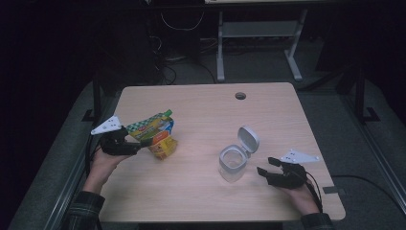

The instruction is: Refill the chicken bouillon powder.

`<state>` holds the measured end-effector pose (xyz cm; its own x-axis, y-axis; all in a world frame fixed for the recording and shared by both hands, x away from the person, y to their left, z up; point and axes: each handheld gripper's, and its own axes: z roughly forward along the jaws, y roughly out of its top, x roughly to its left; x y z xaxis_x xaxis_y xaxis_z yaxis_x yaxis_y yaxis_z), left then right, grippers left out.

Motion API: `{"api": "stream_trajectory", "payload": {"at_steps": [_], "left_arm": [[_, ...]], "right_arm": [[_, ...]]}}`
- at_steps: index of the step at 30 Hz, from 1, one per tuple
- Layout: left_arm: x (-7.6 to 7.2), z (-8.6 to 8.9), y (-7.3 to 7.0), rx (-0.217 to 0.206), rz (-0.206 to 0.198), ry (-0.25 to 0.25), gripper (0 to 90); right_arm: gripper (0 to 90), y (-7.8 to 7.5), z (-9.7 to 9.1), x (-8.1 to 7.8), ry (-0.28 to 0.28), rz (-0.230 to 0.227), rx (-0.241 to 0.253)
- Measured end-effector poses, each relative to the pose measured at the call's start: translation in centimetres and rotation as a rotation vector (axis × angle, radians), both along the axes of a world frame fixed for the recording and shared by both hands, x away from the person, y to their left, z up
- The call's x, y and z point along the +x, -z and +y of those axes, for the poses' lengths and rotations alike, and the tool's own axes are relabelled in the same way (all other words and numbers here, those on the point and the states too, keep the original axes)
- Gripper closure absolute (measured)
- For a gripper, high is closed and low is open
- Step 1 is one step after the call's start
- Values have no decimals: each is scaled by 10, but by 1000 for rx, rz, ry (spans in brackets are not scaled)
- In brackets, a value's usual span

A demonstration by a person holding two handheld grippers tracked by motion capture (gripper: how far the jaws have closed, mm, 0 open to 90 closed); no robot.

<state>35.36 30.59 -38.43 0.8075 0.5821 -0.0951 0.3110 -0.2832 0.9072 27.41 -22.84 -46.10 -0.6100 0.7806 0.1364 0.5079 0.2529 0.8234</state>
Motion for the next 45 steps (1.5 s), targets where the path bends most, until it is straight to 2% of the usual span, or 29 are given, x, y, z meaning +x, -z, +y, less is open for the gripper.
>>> {"api": "stream_trajectory", "payload": {"at_steps": [2, 6, 10, 13, 17, 20, 23, 29, 33, 37, 39, 42, 45], "left_arm": [[2, -3, 1, -3, 0, 8, 425], [4, -5, 2, 13, -31, 2, 576], [9, -2, 4, -20, -27, 6, 709], [12, 0, 5, -43, -18, 19, 766], [13, -2, 1, -3, -25, 45, 875], [14, -4, -1, 28, -28, 52, 897], [15, -6, -3, 28, -21, 62, 900], [15, -4, -10, -24, 22, 84, 900], [13, -4, -19, -51, 16, 91, 900], [10, -5, -32, -42, -2, 99, 900], [9, -6, -41, -52, -5, 104, 900], [7, -10, -49, -58, -9, 120, 900], [5, -15, -58, -73, -3, 132, 900]], "right_arm": [[367, -1, 0, -1, -1, -7, -1], [367, -1, 0, -1, -1, -9, 1], [368, -1, 0, -1, 0, -6, -3], [368, -1, -1, -1, 3, -5, 1], [369, -1, -1, -1, 2, -7, 1], [368, -1, -1, -1, 2, -4, -1], [367, -2, -1, -2, 6, -4, -3], [366, -5, -2, -6, 31, -18, 6], [364, -8, -2, -9, 38, -37, 18], [368, -9, 1, -17, 21, -43, 7], [375, -10, 3, -21, 13, -42, 9], [422, -13, 4, -26, 8, -49, 20], [547, -18, 6, -30, -5, -58, 32]]}}
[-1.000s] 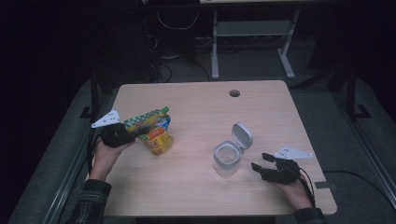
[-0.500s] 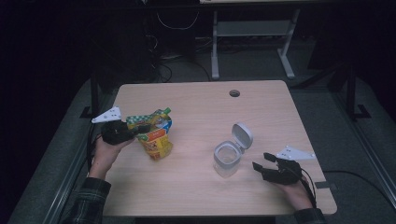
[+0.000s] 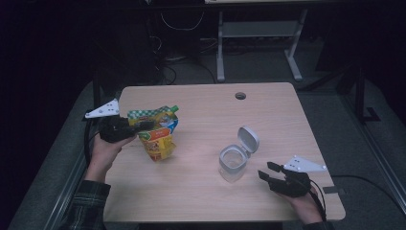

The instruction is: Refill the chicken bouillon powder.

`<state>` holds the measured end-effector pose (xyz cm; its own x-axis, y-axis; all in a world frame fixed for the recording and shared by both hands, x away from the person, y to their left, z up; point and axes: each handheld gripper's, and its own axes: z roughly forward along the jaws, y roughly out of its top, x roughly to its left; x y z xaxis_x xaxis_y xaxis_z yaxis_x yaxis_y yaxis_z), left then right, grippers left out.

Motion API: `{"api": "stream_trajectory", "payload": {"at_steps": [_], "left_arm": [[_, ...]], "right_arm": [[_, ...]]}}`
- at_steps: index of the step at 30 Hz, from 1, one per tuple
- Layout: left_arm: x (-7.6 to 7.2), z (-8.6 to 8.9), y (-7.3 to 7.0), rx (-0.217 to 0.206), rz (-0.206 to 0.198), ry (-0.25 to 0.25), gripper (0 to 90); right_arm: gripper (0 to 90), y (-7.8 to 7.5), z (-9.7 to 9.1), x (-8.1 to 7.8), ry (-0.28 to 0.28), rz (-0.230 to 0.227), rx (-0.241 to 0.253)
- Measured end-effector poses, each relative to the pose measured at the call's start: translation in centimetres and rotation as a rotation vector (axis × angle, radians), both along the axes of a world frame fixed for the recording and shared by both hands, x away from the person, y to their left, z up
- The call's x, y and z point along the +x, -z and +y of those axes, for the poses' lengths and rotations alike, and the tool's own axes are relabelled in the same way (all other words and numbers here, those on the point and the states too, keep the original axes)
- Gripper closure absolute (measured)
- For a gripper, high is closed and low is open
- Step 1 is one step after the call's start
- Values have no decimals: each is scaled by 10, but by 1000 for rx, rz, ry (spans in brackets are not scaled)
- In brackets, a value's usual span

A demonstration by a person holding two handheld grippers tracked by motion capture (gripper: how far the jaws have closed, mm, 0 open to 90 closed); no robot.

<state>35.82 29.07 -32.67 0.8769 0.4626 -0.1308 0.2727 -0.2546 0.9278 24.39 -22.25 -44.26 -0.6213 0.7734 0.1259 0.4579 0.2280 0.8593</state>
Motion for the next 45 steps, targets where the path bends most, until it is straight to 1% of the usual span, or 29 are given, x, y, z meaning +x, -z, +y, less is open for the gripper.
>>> {"api": "stream_trajectory", "payload": {"at_steps": [1, 3, 7, 9, 10, 13, 15, 19, 21, 23, 27, 28, 29, 31, 33, 36, 38, 40, 41, 45], "left_arm": [[-1, -2, -3, 0, -3, 9, 900], [-3, -6, -8, 2, -4, 23, 900], [-7, -15, -17, 15, -2, 42, 900], [-9, -19, -19, 8, 4, 45, 900], [-10, -21, -19, -3, 6, 55, 900], [-11, -23, -19, -20, 13, 66, 900], [-12, -25, -19, -24, 16, 79, 900], [-14, -30, -18, -14, 20, 88, 900], [-15, -32, -17, -19, 28, 94, 900], [-15, -34, -16, -15, 30, 100, 900], [-17, -37, -16, -24, 43, 110, 900], [-17, -38, -16, -24, 38, 117, 900], [-18, -39, -17, -31, 44, 119, 900], [-19, -40, -18, -34, 40, 127, 900], [-20, -41, -20, -37, 41, 138, 900], [-22, -43, -21, -37, 41, 147, 900], [-23, -45, -23, -42, 42, 156, 900], [-24, -46, -24, -46, 47, 165, 900], [-24, -46, -24, -46, 47, 169, 900], [-27, -49, -26, -51, 43, 181, 900]], "right_arm": [[609, -2, 0, -1, -7, -10, 2], [686, -6, 2, -3, -20, -24, 9], [860, -10, 6, -7, -53, -35, 11], [895, -11, 8, -8, -77, -38, 6], [896, -11, 9, -8, -91, -39, 0], [896, -13, 13, -11, -119, -53, -10], [896, -16, 16, -12, -128, -65, -3], [896, -23, 24, -12, -145, -84, 11], [896, -26, 29, -12, -154, -90, 16], [897, -29, 34, -11, -156, -93, 17], [897, -30, 45, -7, -171, -97, 16], [897, -31, 47, -7, -173, -98, 15], [897, -32, 49, -6, -176, -98, 17], [896, -33, 56, -5, -183, -109, 16], [897, -34, 61, -4, -192, -102, 18], [897, -36, 69, -3, -208, -117, 13], [896, -37, 73, -1, -215, -117, 14], [896, -40, 78, 2, -213, -126, 23], [897, -41, 82, 4, -213, -122, 32], [897, -45, 92, 10, -212, -124, 35]]}}
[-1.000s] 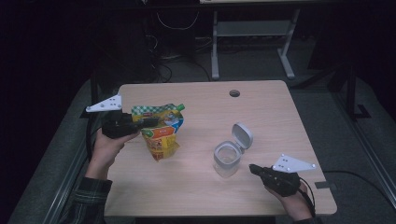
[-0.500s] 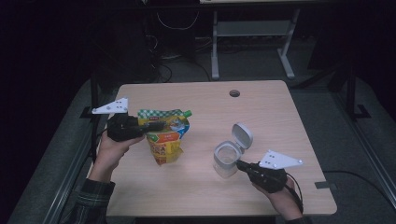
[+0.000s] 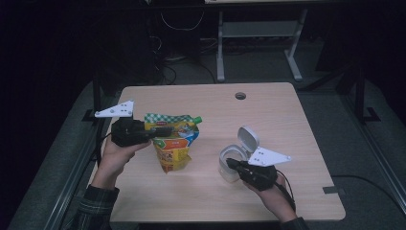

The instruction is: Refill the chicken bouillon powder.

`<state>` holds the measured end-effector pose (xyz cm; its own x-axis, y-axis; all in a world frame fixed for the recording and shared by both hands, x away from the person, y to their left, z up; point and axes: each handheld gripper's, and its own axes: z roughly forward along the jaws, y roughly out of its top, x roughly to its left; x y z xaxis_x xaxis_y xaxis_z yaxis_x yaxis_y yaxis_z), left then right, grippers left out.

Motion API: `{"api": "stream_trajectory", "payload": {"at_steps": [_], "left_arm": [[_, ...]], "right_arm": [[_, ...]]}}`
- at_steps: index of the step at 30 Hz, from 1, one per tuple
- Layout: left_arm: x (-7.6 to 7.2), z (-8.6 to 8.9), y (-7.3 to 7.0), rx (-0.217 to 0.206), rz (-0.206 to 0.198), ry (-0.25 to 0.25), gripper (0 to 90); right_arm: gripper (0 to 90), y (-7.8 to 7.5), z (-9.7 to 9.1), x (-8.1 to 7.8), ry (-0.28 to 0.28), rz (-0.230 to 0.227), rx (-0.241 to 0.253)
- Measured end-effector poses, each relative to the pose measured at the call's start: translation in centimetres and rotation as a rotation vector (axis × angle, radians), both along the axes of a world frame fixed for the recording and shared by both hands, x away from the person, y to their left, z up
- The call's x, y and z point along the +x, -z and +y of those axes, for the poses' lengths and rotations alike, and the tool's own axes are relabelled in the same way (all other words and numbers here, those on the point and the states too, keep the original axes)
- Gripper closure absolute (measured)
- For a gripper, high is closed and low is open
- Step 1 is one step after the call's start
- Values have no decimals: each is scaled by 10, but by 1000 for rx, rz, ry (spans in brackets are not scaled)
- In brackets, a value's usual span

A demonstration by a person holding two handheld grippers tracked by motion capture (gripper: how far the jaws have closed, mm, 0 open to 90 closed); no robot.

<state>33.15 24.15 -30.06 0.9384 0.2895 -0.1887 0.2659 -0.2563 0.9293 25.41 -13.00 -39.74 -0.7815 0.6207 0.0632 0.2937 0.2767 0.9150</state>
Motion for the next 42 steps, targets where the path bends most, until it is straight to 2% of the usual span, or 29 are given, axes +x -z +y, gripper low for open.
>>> {"api": "stream_trajectory", "payload": {"at_steps": [8, 16, 21, 26, 37, 39, 42], "left_arm": [[-4, -6, -4, -1, 8, 20, 900], [-8, -11, -7, -6, 15, 34, 900], [-10, -14, -9, -7, 10, 42, 900], [-11, -15, -9, -30, 21, 54, 900], [-8, -23, -6, -17, 32, 50, 900], [-7, -25, -6, -13, 36, 53, 900], [-6, -28, -5, -8, 48, 61, 900]], "right_arm": [[897, -5, 28, 15, 18, -2, -5], [897, -10, 57, 21, 22, -11, -4], [897, -7, 75, 25, 15, -2, -7], [898, -1, 91, 26, 21, -6, -5], [898, 12, 106, 23, 42, -57, 22], [898, 16, 108, 22, 42, -51, 32], [897, 20, 111, 22, 45, -56, 20]]}}
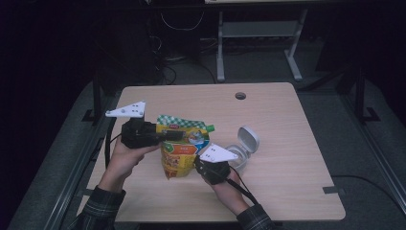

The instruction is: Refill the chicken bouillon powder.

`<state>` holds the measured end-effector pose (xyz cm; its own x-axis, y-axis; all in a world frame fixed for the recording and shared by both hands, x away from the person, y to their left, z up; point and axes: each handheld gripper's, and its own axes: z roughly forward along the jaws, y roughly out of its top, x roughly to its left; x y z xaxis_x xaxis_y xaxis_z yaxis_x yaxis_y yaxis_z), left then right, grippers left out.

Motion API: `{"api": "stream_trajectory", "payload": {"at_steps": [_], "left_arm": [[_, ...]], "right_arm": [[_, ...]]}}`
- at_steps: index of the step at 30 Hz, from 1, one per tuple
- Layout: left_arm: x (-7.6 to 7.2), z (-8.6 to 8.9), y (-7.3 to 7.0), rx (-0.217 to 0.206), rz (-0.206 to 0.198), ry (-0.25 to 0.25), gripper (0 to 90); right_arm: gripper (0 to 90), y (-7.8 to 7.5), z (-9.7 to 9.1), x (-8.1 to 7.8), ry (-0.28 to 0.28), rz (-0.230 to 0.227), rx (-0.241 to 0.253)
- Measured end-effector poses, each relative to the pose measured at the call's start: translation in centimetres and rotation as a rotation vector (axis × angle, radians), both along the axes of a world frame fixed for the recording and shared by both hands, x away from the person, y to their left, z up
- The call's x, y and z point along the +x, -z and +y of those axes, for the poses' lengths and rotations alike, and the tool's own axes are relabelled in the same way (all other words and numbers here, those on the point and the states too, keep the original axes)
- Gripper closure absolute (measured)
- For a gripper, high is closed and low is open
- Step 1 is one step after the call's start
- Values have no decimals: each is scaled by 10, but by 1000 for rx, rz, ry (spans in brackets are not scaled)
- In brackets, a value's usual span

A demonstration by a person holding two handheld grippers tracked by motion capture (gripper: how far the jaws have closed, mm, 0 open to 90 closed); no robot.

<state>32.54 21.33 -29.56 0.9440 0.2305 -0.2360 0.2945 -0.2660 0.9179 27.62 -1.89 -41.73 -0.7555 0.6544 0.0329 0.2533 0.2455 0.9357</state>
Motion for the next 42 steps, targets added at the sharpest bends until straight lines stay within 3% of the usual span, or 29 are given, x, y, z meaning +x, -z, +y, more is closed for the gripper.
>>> {"api": "stream_trajectory", "payload": {"at_steps": [17, 34, 42], "left_arm": [[-3, -8, -4, -16, 10, 10, 900], [0, -18, -7, 14, 11, 4, 900], [6, -30, -9, 34, 27, 5, 900]], "right_arm": [[897, 3, 5, 7, 71, -42, 48], [898, 10, 14, 2, -14, -35, 67], [898, 11, 15, 1, -38, -64, 73]]}}
